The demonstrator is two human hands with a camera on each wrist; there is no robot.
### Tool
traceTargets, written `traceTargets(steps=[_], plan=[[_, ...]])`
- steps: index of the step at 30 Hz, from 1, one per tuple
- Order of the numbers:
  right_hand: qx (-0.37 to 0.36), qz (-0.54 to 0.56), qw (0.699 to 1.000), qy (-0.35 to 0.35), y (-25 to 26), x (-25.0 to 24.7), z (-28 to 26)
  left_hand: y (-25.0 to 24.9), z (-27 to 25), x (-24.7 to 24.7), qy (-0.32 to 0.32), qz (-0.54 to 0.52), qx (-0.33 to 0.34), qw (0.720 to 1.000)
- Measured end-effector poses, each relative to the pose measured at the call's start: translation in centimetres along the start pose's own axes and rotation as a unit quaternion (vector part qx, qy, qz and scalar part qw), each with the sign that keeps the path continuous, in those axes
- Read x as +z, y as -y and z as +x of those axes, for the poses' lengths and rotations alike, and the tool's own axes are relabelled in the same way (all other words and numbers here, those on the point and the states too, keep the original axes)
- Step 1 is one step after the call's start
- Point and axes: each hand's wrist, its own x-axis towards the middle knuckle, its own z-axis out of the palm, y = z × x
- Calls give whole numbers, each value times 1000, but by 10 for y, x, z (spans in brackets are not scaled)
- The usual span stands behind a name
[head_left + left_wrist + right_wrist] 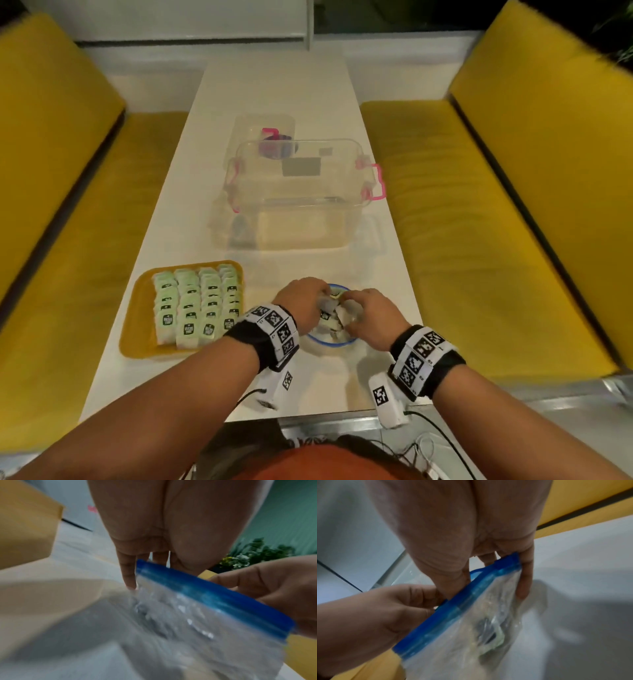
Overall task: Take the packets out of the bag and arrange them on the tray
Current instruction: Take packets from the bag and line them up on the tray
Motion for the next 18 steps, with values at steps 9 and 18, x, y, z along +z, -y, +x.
traceTargets(steps=[9, 18], plan=[[-43, 69, 997, -3, -9, -12, 8, 0, 3, -2, -9, -82, -38, 996], [-33, -9, 999, 11, -25, 10, 13, 15, 7, 11, -2, 19, -65, 998]])
